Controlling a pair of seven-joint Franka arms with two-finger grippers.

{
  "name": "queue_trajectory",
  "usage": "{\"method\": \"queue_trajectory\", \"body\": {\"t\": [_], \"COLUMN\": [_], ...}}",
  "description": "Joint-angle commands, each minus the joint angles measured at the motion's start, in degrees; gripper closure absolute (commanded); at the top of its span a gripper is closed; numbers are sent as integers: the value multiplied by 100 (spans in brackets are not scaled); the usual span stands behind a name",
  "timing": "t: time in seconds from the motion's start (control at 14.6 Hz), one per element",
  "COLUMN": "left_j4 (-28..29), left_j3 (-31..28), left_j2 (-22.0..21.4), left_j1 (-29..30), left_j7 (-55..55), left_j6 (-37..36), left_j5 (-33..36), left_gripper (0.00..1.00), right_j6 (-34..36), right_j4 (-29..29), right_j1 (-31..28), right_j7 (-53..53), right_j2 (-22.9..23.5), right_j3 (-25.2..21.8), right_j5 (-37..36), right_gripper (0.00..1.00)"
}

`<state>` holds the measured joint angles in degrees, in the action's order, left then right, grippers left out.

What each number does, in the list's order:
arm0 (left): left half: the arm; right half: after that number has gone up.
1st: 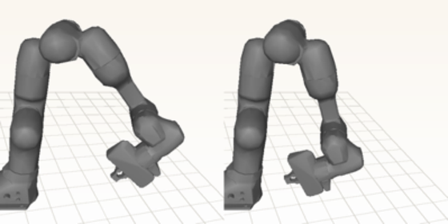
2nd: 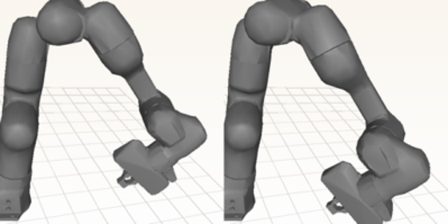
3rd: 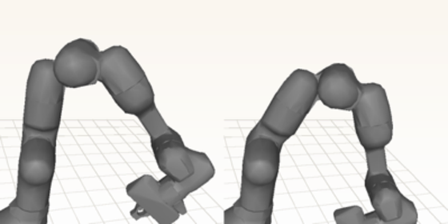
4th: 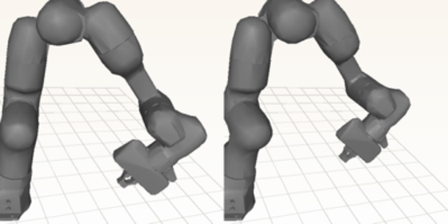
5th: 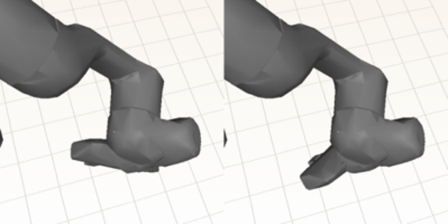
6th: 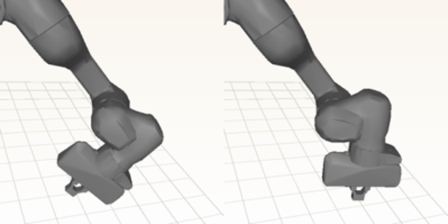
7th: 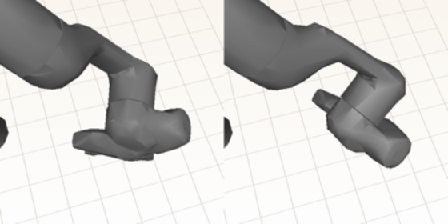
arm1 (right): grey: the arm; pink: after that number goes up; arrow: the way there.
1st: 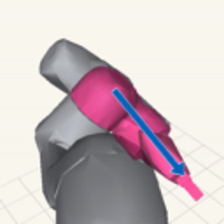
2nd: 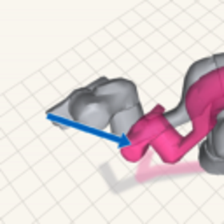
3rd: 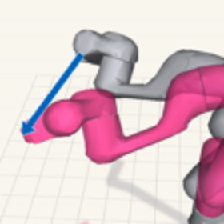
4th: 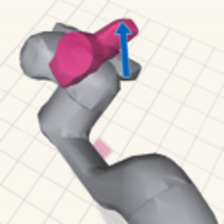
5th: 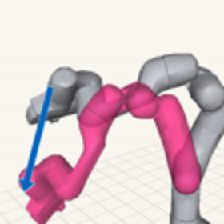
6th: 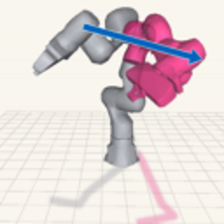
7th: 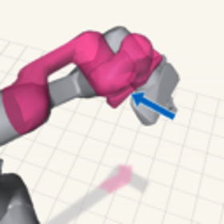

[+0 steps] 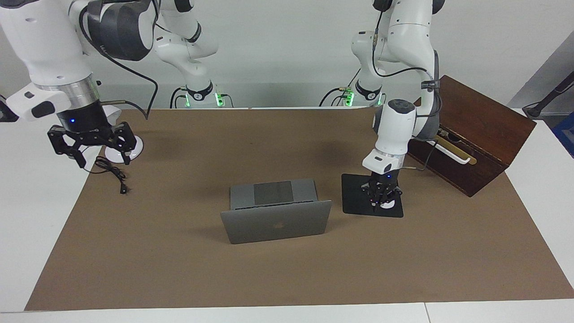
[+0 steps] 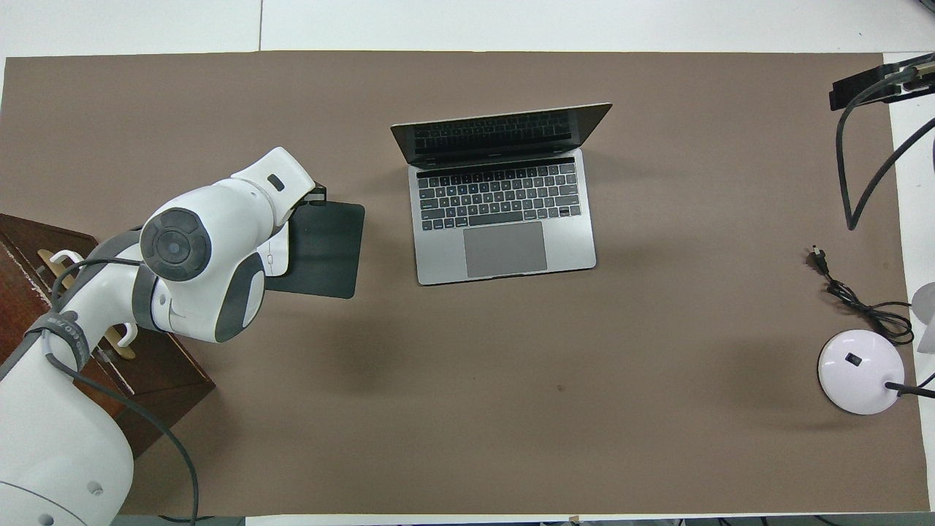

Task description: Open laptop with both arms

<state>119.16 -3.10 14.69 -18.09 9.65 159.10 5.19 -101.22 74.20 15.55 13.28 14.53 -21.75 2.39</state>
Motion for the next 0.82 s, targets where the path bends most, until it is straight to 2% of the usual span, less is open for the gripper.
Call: {"method": "queue_trajectory", "body": {"t": [0.0, 0.14, 0.41, 0.48, 0.62, 0.68, 0.75], "left_j4": [-462, -814, -947, -973, -1166, -1289, -1412], "left_j3": [46, 46, 55, 81, 151, 151, 143], "left_j2": [-159, -273, -703, -835, -1133, -1257, -1388], "left_j1": [217, 323, 788, 937, 1122, 1167, 1254], "left_j7": [11, -182, -770, -919, -1114, -1114, -1114], "left_j6": [-1061, -1792, -2637, -2883, -3567, -3910, -4244], "left_j5": [123, 123, 114, 114, 70, 35, -44], "left_gripper": [100, 100, 100, 100, 100, 100, 100], "right_j6": [145, 208, -3, -108, -441, -408, -381], "right_j4": [-3, 41, 1154, 1436, 1807, 1817, 1817], "right_j1": [-122, -236, -542, -718, -1568, -1790, -1835], "right_j7": [219, 271, 166, 166, 44, -174, -298], "right_j2": [-125, -239, -1143, -1345, -1601, -1620, -1655], "right_j3": [75, 83, 320, 503, 1572, 1891, 1990], "right_j5": [25, 225, 183, 174, 104, -35, -141], "right_gripper": [0, 0, 0, 0, 0, 0, 0]}}
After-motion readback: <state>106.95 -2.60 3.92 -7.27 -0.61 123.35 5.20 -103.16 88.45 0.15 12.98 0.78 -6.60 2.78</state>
